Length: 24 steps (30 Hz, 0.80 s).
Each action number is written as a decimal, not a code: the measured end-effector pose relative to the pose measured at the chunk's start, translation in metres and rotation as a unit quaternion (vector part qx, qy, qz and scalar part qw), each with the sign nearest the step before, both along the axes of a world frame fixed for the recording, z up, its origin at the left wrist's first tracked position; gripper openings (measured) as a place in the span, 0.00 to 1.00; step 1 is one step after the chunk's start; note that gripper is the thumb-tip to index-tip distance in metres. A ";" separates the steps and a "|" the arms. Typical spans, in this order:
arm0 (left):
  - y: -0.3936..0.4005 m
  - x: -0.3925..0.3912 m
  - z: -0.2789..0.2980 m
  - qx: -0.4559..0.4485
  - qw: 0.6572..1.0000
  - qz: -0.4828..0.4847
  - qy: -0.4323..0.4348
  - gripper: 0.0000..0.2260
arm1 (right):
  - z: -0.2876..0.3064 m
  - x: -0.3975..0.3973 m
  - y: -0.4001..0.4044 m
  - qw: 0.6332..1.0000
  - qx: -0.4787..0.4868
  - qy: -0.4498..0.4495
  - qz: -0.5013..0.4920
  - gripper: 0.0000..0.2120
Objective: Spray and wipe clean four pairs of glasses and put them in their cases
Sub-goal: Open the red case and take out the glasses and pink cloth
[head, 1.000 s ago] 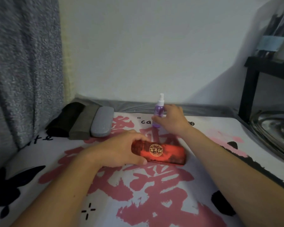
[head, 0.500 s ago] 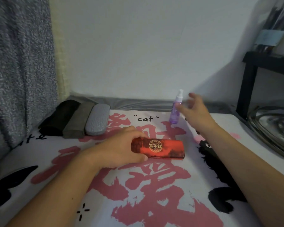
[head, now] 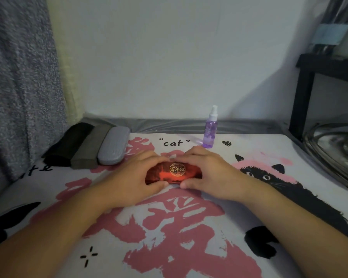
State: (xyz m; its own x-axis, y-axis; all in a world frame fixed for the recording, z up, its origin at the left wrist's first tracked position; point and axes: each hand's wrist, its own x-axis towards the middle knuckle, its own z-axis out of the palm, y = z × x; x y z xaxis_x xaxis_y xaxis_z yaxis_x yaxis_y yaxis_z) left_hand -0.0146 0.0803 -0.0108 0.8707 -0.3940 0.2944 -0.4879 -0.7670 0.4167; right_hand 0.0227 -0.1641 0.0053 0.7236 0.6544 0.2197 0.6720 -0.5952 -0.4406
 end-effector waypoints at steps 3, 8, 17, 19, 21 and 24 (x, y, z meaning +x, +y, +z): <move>0.003 0.000 -0.001 -0.009 1.000 0.012 -0.007 0.26 | -0.002 -0.002 0.003 0.999 -0.008 -0.032 -0.010 0.31; 0.001 0.002 -0.006 -0.021 0.999 0.030 0.001 0.28 | 0.001 -0.002 0.001 0.997 -0.043 -0.058 0.008 0.30; 0.002 0.003 -0.006 -0.015 1.000 0.025 0.009 0.28 | 0.013 0.002 0.002 0.999 -0.030 0.002 0.036 0.17; 0.001 0.002 -0.005 -0.019 0.999 0.024 0.017 0.29 | 0.016 0.002 0.002 0.999 -0.027 0.011 0.043 0.17; 0.001 0.001 -0.004 -0.034 0.999 0.028 0.026 0.31 | 0.018 0.003 0.001 0.998 -0.019 0.015 0.049 0.16; 0.001 -0.002 0.000 -0.098 0.993 0.028 0.061 0.36 | 0.020 0.005 0.000 0.998 -0.028 0.005 0.054 0.15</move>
State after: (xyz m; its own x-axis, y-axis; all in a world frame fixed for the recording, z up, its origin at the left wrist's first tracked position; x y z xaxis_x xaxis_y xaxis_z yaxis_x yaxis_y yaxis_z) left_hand -0.0171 0.0811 -0.0112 0.9234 -0.2900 0.2516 -0.3839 -0.6893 0.6144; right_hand 0.0277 -0.1641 0.0254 0.6506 0.7392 0.1738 0.7289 -0.5438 -0.4159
